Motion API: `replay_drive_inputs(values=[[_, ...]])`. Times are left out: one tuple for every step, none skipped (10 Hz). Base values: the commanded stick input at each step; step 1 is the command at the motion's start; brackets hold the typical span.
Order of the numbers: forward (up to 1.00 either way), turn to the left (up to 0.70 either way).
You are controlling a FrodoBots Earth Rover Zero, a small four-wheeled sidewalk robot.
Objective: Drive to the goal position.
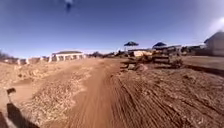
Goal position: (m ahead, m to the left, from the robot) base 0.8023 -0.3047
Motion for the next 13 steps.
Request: replay_drive_inputs(values=[[0.5, 0.0], [0.5, 0.0], [0.5, 0.0], [0.5, 0.0], [0.5, 0.0], [0.5, 0.0], [0.5, 0.0], [0.5, 0.0], [0.5, 0.0], [0.5, 0.0], [0.5, 0.0], [0.5, 0.0], [0.5, 0.0]])
